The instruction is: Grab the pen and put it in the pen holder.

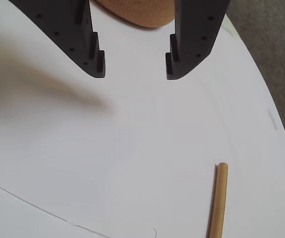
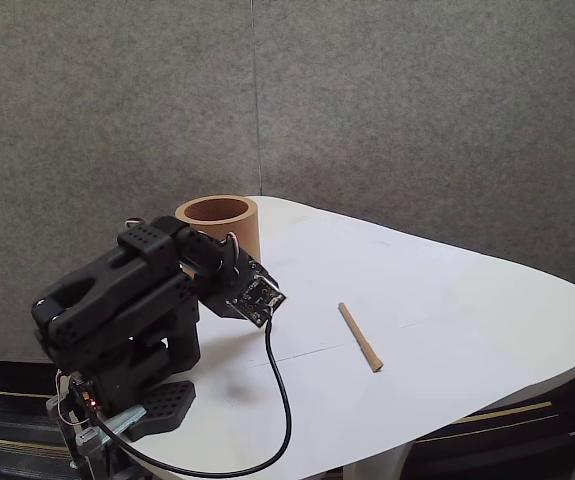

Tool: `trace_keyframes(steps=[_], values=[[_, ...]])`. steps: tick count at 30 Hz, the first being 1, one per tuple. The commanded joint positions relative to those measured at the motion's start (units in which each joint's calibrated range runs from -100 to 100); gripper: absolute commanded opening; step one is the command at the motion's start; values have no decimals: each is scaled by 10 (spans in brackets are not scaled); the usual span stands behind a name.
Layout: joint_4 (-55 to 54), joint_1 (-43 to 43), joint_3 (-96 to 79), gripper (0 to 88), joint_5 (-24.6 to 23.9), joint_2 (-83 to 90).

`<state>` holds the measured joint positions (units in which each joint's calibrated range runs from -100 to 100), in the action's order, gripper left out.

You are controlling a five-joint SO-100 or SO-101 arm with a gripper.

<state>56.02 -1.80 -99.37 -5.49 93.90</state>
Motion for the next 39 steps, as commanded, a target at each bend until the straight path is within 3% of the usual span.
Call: trace_keyframes(steps=[1,39], values=[[1,4,0,172,2,1],[0,1,0,169,2,1]])
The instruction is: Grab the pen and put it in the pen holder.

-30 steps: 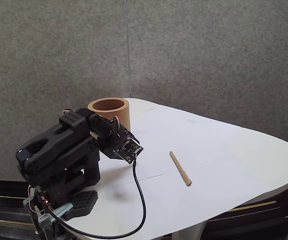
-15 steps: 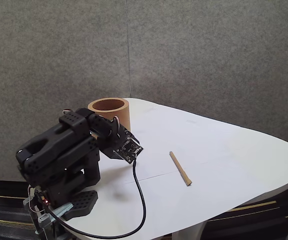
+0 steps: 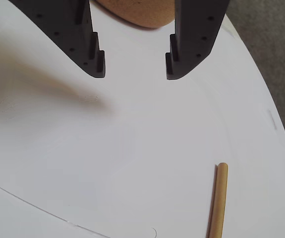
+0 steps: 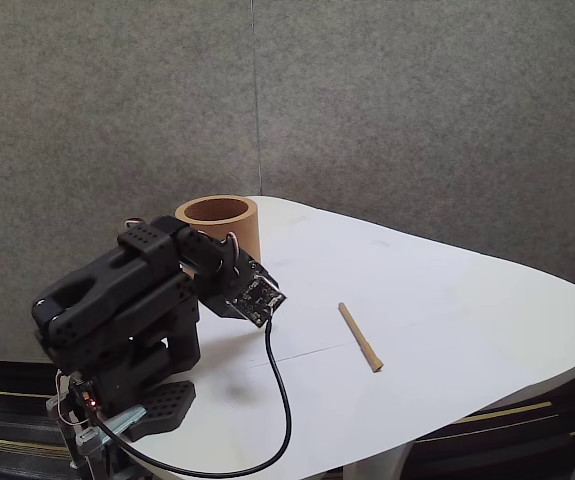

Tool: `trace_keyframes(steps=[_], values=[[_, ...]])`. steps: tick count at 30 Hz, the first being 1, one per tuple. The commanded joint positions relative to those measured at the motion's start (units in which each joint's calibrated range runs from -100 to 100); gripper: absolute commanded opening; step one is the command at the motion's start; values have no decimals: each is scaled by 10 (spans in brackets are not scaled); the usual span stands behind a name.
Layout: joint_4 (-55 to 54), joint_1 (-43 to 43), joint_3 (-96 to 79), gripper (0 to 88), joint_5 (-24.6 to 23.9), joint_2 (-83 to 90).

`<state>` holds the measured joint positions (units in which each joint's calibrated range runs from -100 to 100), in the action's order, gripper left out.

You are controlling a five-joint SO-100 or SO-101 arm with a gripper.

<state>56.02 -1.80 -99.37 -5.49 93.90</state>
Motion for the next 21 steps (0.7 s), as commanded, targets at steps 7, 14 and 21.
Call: trace_keyframes(steps=[7,14,21], values=[[-2,6,15,169,2,-3],[-28,7,42,169,2,-6],[-28,8,69,169,2,-6]])
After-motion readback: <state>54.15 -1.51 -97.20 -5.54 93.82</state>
